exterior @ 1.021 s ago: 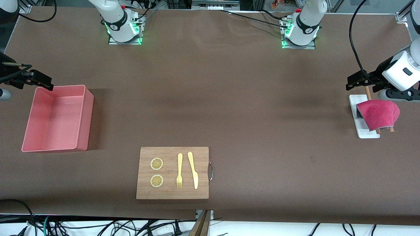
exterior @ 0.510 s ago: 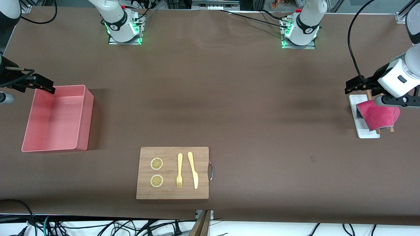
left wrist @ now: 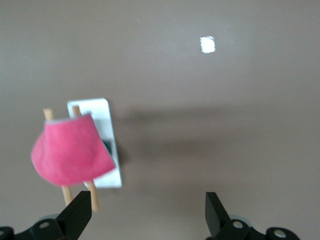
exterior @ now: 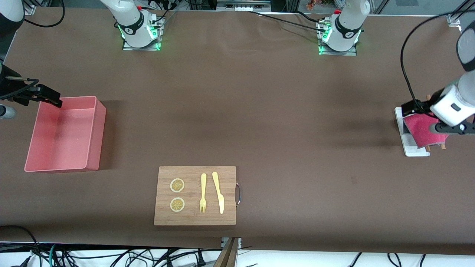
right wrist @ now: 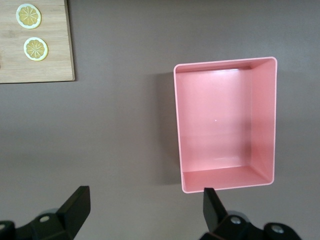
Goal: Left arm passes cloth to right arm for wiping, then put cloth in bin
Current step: 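Lower the left gripper onto the pink cloth on the white stand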
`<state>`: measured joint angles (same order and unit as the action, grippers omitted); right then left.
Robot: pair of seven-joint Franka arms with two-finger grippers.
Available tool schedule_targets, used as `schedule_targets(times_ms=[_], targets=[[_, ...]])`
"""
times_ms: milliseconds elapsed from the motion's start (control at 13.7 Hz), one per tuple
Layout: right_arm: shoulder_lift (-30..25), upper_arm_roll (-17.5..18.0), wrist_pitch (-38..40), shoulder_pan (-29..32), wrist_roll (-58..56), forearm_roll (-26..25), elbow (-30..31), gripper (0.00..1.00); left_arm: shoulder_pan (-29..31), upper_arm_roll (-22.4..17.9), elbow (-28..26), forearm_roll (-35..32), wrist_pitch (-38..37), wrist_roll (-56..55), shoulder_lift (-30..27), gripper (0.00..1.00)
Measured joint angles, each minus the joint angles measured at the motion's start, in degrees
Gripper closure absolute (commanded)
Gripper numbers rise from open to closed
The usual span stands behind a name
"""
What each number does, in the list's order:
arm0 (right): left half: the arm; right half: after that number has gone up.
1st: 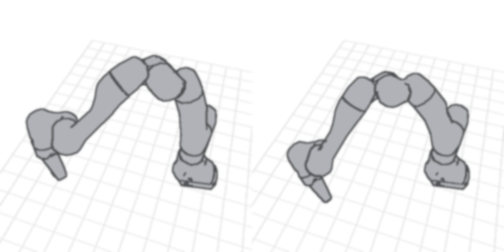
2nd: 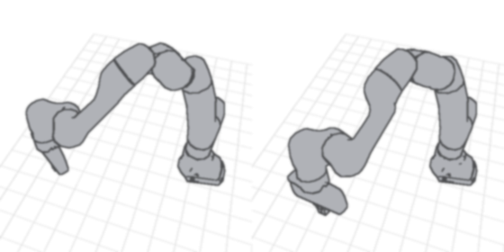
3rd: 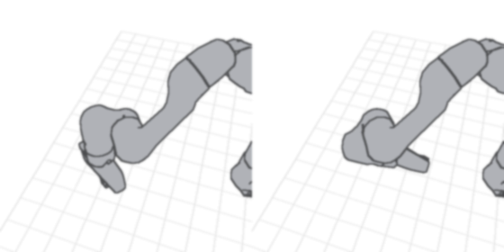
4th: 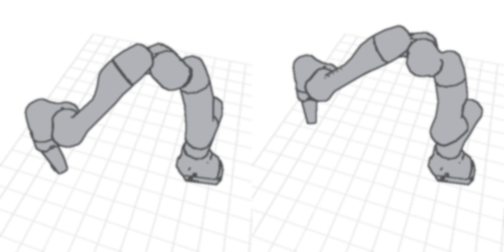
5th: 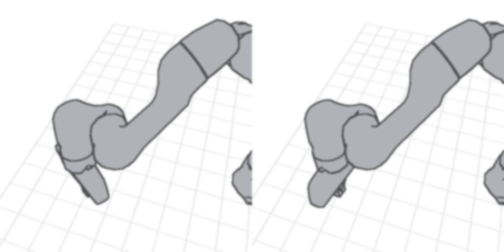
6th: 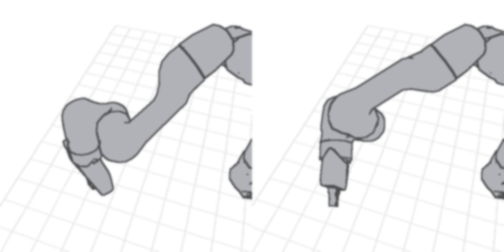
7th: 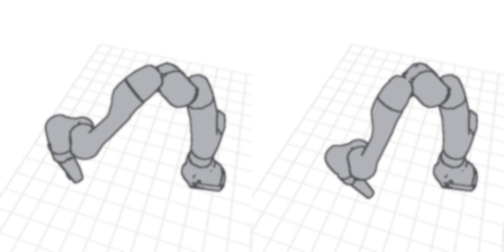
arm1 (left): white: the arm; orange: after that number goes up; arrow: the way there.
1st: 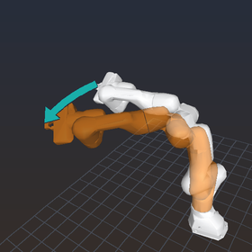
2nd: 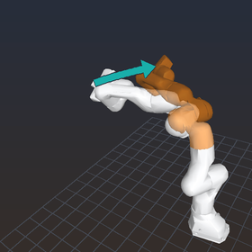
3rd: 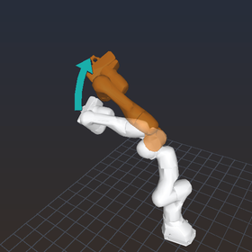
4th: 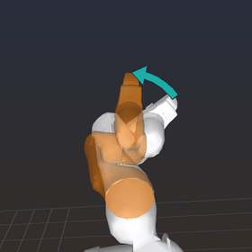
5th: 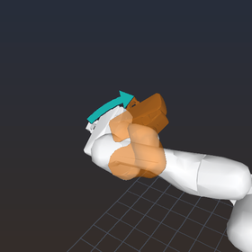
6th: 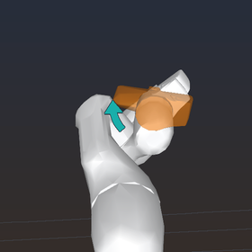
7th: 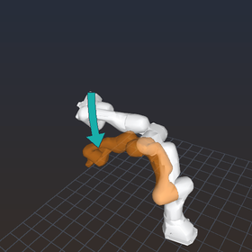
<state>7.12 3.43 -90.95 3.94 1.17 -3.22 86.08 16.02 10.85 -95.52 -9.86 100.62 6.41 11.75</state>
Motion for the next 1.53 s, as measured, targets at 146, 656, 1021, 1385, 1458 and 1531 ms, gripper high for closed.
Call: schedule_targets(times_ms=[146, 656, 1021, 1385, 1458, 1531], targets=[[0.2, 0.0, -0.6, 0.0, 0.0, 0.0, 0.0, 0.0, 5.2, -0.4, 2.2, -0.5, 4.0, 7.7, 6.0, 0.0], [0.5, 0.0, -1.0, -0.1, 0.0, 0.0, 0.0, 0.0, 14.9, -0.4, 5.7, -0.5, 9.7, 17.1, 18.3, 0.08], [0.5, 0.0, -1.0, -0.2, 0.0, 0.0, 0.0, 0.0, 16.2, -0.4, 5.6, -0.3, 9.1, 17.7, 18.9, 0.3], [0.6, 0.0, -1.0, -0.2, 0.0, 0.0, 0.0, 0.0, 17.3, -0.3, 5.5, 0.5, 8.8, 17.9, 20.1, 0.54], [0.7, 0.0, -1.0, -0.2, 0.0, 0.0, 0.0, 0.0, 17.4, -0.3, 5.5, 0.5, 8.8, 18.0, 20.1, 0.64], [0.8, 0.0, -1.0, -0.2, 0.0, 0.0, 0.0, 0.0, 17.4, -0.3, 5.5, 0.5, 8.8, 18.0, 20.1, 0.7]])
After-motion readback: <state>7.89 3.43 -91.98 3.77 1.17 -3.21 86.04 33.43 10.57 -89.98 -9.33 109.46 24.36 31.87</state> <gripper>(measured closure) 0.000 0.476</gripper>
